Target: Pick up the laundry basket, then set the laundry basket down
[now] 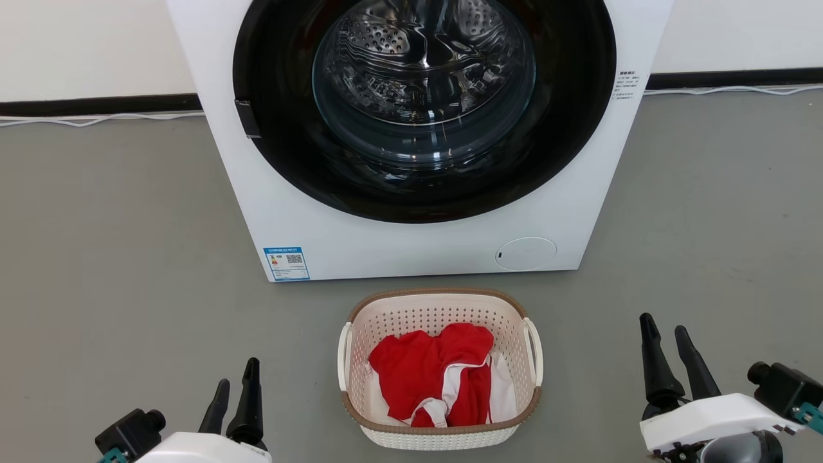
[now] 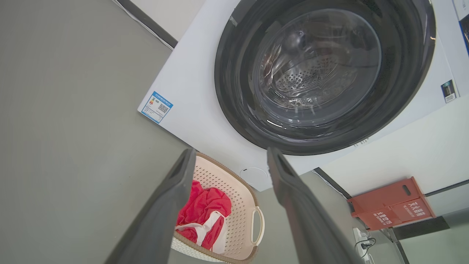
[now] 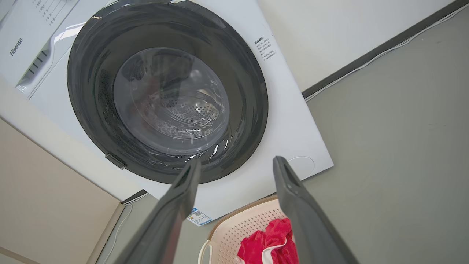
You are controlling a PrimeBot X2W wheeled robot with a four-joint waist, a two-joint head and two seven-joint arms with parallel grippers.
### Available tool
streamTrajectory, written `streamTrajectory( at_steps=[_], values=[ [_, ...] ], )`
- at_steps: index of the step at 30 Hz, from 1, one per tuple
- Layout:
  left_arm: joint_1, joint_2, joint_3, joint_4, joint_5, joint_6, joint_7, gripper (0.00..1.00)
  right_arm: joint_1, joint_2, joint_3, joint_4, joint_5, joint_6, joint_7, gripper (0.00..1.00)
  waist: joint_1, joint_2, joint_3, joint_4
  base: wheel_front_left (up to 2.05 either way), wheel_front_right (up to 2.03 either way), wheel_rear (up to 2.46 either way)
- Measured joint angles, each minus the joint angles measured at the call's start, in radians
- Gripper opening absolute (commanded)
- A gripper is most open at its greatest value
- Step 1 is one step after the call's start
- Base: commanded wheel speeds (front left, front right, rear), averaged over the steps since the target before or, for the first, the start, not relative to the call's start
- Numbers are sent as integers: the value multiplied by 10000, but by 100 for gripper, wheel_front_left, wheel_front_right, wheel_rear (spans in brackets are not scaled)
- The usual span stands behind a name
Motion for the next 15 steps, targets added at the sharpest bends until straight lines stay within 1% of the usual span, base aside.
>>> streamTrajectory(
  at_steps=[11,15],
  values=[
    [5,10,0,-40,1476,12,-305,100,27,4,-102,79,-1453,2,-314,100,0,0,14,-19,0,0,0],
    [9,12,-4,-52,1900,12,-395,100,122,8,-111,105,-1806,2,-408,100,0,0,14,-22,0,0,0]
  ],
)
